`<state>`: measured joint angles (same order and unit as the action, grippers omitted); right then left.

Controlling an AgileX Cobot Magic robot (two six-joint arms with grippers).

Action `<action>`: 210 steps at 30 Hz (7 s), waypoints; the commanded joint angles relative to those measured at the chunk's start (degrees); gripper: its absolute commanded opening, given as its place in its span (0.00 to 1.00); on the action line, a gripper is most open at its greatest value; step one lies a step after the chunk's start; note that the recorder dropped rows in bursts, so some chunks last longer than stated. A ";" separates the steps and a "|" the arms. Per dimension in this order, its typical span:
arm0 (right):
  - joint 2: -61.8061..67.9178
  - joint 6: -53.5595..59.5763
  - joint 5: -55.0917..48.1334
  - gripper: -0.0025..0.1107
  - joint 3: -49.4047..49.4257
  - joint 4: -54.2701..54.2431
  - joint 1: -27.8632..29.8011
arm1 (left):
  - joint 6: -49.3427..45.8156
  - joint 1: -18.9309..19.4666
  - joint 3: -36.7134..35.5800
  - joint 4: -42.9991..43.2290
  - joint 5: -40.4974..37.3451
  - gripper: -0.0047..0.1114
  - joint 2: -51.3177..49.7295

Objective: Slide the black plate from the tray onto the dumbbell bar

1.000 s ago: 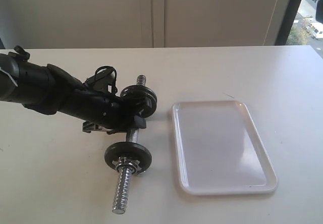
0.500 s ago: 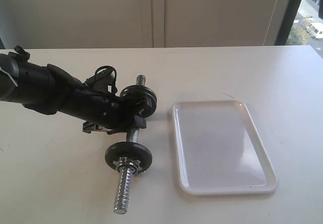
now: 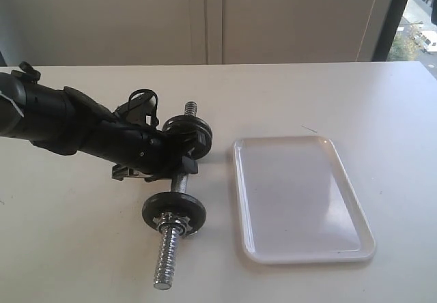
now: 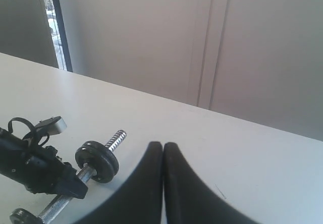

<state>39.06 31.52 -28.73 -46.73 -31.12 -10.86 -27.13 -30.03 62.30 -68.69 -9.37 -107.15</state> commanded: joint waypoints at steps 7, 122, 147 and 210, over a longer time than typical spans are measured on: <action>-0.24 -0.72 0.52 0.02 0.13 0.05 -0.10 | -0.02 -0.41 2.34 -3.45 -2.37 0.04 2.41; -0.97 -0.94 0.62 0.02 0.13 0.07 -1.75 | 2.92 2.88 -11.59 25.29 -28.39 0.77 14.41; -0.97 -0.94 0.62 0.02 0.13 -0.15 -1.75 | -0.96 1.94 -11.68 19.37 -28.77 0.44 8.38; -0.97 -0.80 0.62 0.02 0.13 0.05 -1.75 | 1.87 -5.58 -11.68 2.34 -22.94 0.36 8.38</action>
<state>38.34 30.82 -28.53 -46.73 -31.12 -12.58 -23.88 -35.16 50.20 -65.39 -27.51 -100.16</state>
